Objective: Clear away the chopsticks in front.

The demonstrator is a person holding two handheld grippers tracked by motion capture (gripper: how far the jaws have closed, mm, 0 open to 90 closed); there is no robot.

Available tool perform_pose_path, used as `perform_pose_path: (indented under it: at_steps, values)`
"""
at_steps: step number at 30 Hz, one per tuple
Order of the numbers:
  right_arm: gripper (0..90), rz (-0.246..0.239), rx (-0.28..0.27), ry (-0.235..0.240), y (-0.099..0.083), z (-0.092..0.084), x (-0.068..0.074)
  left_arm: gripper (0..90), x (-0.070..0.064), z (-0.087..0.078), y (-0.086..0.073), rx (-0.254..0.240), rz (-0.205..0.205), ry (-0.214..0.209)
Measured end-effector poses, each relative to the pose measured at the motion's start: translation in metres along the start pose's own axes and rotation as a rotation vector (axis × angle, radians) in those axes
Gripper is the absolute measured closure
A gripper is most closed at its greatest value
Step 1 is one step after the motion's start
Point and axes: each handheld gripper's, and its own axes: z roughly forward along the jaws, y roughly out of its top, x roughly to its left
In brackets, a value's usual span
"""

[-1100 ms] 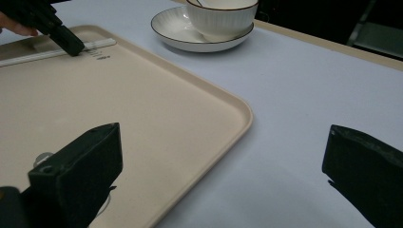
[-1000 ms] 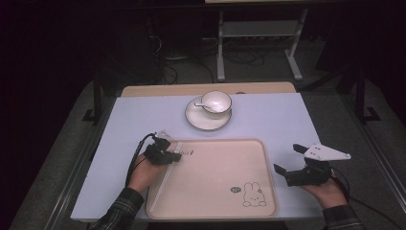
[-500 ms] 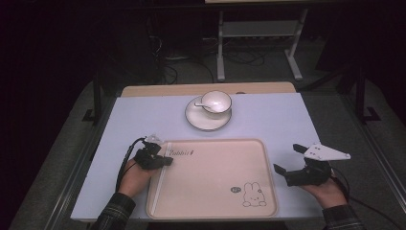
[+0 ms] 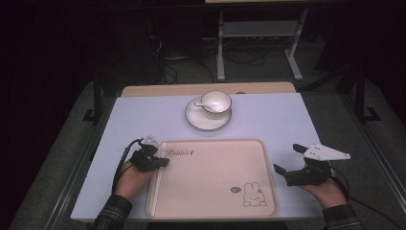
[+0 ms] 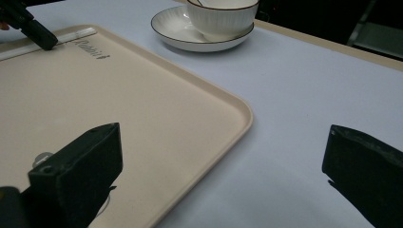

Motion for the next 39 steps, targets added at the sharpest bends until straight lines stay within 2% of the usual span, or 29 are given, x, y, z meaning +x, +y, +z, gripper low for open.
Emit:
perform_pose_path:
  at_steps: [4, 9, 14, 16, 22, 28, 31, 34, 39]
  values:
    - [0.0, -0.002, 0.003, 0.002, 0.0, 0.0, 0.001, 86.6, 0.0, 0.001, 0.001, -0.008, 0.006, -0.004]
    - [0.0, -0.004, 0.004, 0.004, 0.0, 0.001, 0.001, 76.3, -0.004, 0.001, 0.004, -0.031, 0.028, -0.012]
    - [0.0, -0.009, 0.009, 0.007, 0.0, 0.002, 0.002, 62.5, -0.007, -0.006, 0.01, -0.097, 0.053, -0.034]
    - [0.0, -0.011, 0.009, 0.007, 0.0, 0.002, 0.002, 56.7, -0.008, -0.008, 0.012, -0.112, 0.062, -0.066]
    - [0.0, -0.01, 0.015, 0.009, 0.0, 0.002, 0.002, 37.3, -0.012, -0.016, 0.013, -0.149, 0.089, -0.068]
    - [0.0, -0.011, 0.014, 0.011, 0.0, 0.002, 0.002, 20.5, -0.018, -0.035, 0.01, -0.223, 0.124, -0.065]
    - [0.0, -0.011, 0.01, 0.01, 0.0, 0.001, 0.002, 17.7, -0.019, -0.042, 0.006, -0.252, 0.141, -0.052]
    - [0.0, -0.011, 0.01, 0.011, 0.0, 0.001, 0.003, 16.4, -0.018, -0.05, -0.001, -0.288, 0.137, -0.047]
    - [0.0, -0.01, 0.008, 0.013, 0.0, 0.001, 0.003, 16.1, -0.014, -0.06, -0.014, -0.319, 0.132, -0.023]
